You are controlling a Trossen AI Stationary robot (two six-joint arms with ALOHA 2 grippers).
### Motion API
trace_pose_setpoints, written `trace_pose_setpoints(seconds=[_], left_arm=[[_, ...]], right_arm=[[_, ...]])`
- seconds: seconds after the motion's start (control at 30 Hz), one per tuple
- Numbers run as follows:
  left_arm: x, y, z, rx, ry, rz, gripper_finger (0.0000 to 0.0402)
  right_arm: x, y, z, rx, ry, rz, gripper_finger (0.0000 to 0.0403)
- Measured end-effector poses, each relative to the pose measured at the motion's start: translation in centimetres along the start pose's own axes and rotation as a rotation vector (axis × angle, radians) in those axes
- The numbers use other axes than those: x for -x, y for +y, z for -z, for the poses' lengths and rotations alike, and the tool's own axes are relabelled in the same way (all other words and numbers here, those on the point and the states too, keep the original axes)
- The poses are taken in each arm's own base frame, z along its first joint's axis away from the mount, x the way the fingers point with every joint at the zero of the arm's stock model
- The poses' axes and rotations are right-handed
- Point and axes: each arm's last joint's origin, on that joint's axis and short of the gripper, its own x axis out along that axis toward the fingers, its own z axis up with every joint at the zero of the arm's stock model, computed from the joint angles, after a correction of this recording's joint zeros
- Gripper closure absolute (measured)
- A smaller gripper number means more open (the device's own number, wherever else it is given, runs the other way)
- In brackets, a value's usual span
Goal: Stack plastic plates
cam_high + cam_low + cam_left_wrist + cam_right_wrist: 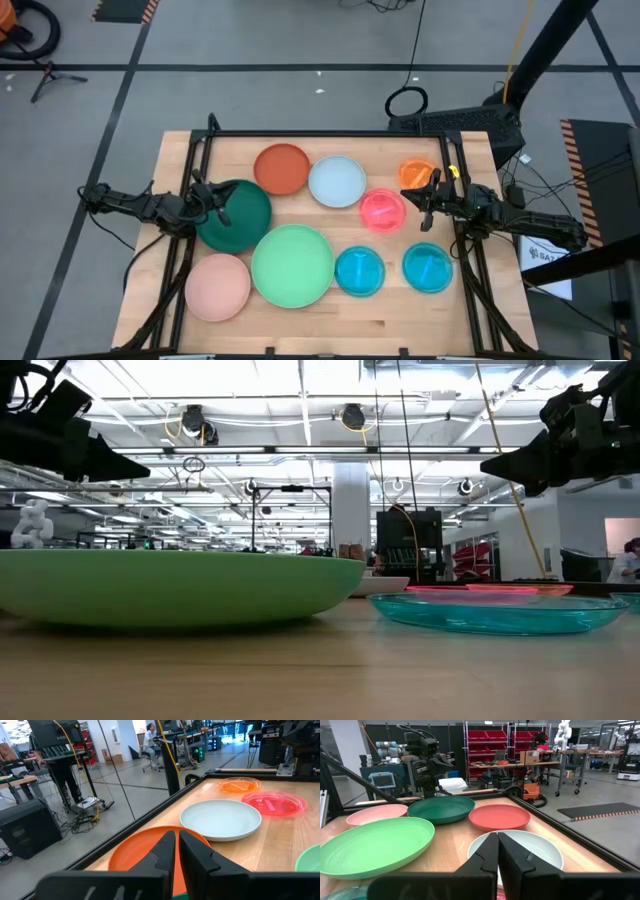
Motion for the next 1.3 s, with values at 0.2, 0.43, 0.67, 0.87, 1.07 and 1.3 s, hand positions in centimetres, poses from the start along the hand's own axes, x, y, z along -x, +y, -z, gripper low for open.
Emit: trace_pose_setpoints(seconds=[0.2,0.43,0.67,0.87,1.07,1.3], left_arm=[[0.0,0.0,0.0,0.0,0.0,0.0,0.0369],[0.0,0.0,0.0,0.0,0.0,0.0,0.0369],[0.0,0.0,0.0,0.0,0.0,0.0,0.0369],[0.0,0.0,0.0,0.0,0.0,0.0,0.0369],[0.0,0.0,0.0,0.045,0.0,0.0,0.0369],[0.1,0.1,-1.2,0.4,-0.094,0.009,0.0369]], right_arm=[[0.0,0.0,0.0,0.0,0.0,0.0,0.0402],[0.0,0.0,0.0,0.03,-0.002,0.0,0.0402],[0.0,0.0,0.0,0.083,-0.002,0.0,0.0402],[0.0,0.0,-0.1,0.078,-0.01,0.001,0.0402],[0.1,0.0,-1.0,-0.151,-0.103,-0.011,0.0402],[0.2,0.1,-2.0,-0.306,-0.2,-0.042,0.0402]])
